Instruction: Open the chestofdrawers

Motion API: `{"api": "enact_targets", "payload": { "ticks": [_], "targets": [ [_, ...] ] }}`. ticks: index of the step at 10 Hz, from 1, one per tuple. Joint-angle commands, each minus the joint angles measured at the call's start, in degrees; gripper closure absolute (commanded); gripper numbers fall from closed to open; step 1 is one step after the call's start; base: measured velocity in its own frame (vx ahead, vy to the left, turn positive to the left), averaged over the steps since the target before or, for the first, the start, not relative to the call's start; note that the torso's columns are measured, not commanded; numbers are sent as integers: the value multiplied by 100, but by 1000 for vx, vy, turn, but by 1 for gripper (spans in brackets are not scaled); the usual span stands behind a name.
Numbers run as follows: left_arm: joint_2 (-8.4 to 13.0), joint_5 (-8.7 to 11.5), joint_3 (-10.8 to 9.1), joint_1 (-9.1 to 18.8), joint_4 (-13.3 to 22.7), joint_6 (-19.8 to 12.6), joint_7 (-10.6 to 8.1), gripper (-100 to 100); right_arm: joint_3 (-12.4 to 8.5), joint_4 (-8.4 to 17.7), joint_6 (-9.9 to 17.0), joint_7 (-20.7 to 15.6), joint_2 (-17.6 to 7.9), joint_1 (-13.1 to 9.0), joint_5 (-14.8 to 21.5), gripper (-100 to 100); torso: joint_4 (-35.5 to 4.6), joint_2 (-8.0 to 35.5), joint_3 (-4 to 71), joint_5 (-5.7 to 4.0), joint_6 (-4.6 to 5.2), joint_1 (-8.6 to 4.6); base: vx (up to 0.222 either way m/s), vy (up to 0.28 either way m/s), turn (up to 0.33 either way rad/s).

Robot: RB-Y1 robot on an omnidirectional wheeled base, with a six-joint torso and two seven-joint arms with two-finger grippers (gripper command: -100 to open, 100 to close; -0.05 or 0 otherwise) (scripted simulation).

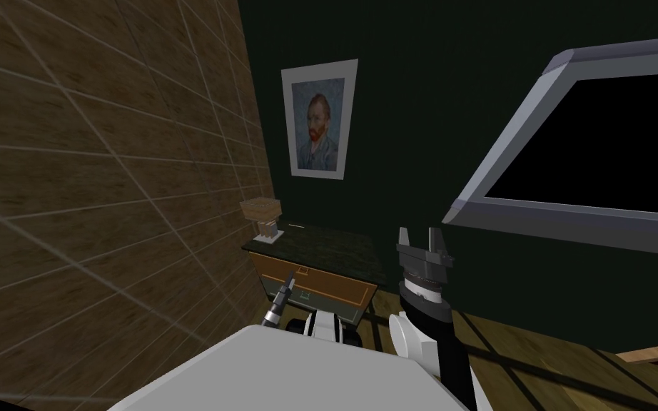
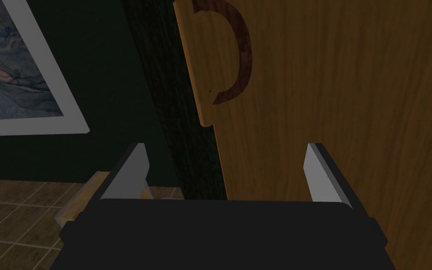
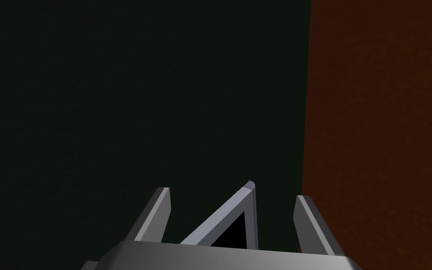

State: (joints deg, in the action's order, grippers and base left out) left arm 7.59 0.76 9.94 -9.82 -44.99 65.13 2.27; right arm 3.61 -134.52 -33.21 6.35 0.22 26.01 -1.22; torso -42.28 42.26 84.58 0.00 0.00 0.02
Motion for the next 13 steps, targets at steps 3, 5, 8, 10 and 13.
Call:
{"api": "enact_targets", "payload": {
  "ticks": [3,5,8,10,13],
  "targets": [
    [-249,-6,-19,95,-296,-391,19,-100,0,0,0,0,0,0,0,0,-1,4,-2,-1,0,-4,-37,-5,10],
    [-502,-6,-24,124,-328,-444,23,-100,0,0,0,0,0,0,0,0,0,-2,1,-1,0,-3,-19,-7,2],
    [-855,-5,-27,146,-353,-485,26,-100,0,0,0,0,0,0,0,0,0,-1,1,0,0,0,-6,-1,2],
    [-839,-7,-44,241,-444,-668,49,-100,0,0,0,0,0,0,0,0,0,1,-1,0,-1,0,1,1,9],
    [-840,-4,-59,302,-530,-793,41,-100,0,0,0,0,0,1,0,0,0,1,0,0,0,-1,7,5,9]
  ]
}}
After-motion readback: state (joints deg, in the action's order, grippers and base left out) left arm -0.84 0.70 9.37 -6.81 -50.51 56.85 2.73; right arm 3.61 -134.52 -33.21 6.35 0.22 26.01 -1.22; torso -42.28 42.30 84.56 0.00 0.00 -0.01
